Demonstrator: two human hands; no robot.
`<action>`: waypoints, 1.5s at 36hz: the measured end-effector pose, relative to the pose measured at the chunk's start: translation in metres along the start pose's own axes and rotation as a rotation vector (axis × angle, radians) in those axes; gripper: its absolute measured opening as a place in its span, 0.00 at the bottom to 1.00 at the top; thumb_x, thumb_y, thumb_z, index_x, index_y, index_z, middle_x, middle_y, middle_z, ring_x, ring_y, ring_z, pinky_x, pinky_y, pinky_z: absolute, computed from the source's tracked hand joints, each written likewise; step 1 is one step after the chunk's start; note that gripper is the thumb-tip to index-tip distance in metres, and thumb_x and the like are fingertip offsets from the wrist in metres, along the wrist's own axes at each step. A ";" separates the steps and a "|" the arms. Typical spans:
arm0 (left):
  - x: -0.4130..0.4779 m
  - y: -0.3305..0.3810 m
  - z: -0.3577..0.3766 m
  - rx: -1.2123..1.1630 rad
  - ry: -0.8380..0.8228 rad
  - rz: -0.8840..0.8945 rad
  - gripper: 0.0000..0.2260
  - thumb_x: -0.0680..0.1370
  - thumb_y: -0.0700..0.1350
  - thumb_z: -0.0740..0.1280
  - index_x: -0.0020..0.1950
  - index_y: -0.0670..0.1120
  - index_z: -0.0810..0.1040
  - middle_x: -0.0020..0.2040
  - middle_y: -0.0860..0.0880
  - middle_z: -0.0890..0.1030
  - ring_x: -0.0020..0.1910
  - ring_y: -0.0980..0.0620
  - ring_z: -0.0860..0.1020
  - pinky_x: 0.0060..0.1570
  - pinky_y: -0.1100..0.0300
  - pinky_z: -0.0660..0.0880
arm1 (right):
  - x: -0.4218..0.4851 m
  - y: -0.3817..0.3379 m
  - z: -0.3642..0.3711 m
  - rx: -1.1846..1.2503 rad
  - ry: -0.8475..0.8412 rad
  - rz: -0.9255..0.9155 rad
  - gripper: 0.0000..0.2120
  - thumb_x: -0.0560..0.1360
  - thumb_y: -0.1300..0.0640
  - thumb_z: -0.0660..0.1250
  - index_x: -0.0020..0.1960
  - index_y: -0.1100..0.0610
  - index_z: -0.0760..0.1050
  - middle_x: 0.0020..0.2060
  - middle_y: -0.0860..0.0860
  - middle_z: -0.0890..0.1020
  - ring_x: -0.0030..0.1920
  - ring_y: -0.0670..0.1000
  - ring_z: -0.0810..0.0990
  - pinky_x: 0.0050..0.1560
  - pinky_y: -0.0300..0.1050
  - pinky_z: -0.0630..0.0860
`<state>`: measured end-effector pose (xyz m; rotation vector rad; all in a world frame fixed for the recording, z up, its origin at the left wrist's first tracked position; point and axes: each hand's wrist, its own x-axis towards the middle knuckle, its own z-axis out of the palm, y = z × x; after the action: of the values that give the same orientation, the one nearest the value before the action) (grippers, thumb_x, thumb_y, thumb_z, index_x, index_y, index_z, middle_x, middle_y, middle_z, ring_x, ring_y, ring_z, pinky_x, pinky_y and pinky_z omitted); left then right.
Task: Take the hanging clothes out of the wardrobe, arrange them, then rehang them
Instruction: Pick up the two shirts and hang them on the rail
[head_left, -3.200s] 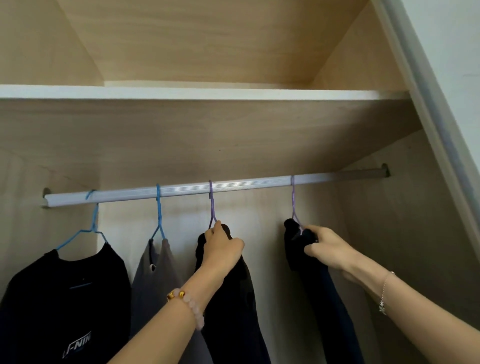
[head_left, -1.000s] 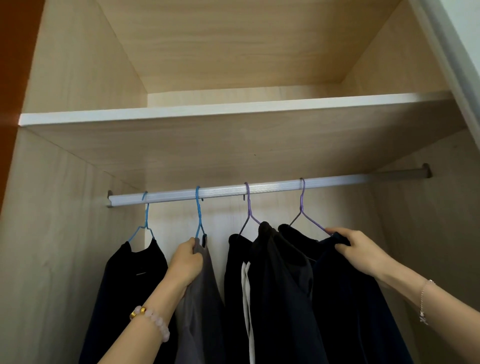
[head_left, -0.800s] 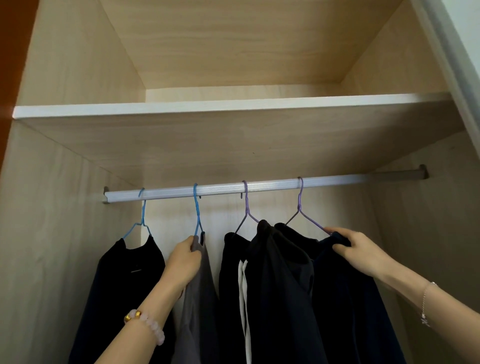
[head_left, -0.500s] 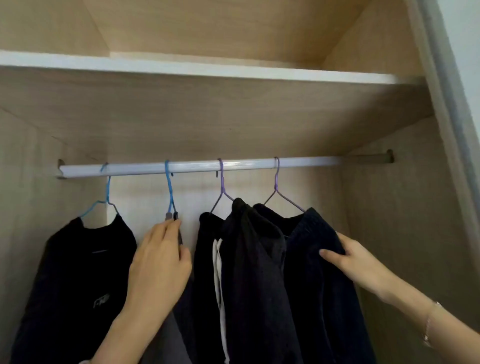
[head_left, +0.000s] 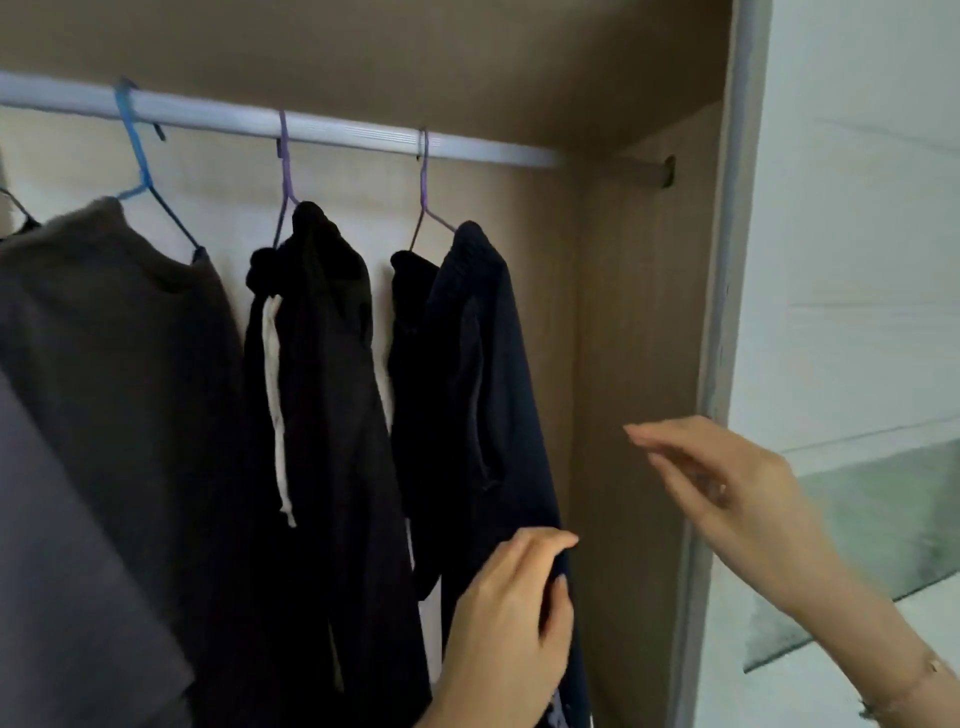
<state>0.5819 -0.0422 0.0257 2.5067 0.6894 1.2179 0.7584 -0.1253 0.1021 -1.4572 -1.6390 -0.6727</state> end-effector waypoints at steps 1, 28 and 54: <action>0.001 0.008 0.015 -0.057 -0.053 -0.053 0.22 0.73 0.59 0.49 0.65 0.62 0.67 0.63 0.66 0.69 0.63 0.68 0.67 0.60 0.75 0.63 | -0.004 0.006 -0.003 -0.051 0.062 -0.063 0.12 0.76 0.60 0.61 0.55 0.51 0.79 0.47 0.45 0.82 0.46 0.41 0.78 0.49 0.25 0.71; 0.033 0.073 0.119 -0.776 0.058 -0.503 0.16 0.69 0.43 0.75 0.52 0.53 0.75 0.47 0.52 0.84 0.44 0.58 0.83 0.41 0.66 0.79 | -0.038 0.070 -0.006 0.035 -0.012 0.003 0.30 0.79 0.46 0.51 0.76 0.46 0.40 0.75 0.39 0.45 0.76 0.42 0.44 0.76 0.40 0.42; -0.105 -0.002 -0.068 -0.128 0.669 -0.616 0.32 0.65 0.48 0.78 0.58 0.68 0.63 0.56 0.63 0.76 0.54 0.68 0.75 0.46 0.72 0.74 | -0.009 -0.096 0.079 0.036 0.146 -0.478 0.22 0.78 0.58 0.59 0.72 0.59 0.65 0.72 0.52 0.66 0.73 0.50 0.63 0.73 0.55 0.59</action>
<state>0.4712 -0.0937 -0.0029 1.5490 1.3475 1.7418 0.6470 -0.0824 0.0660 -0.9659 -1.8857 -0.9809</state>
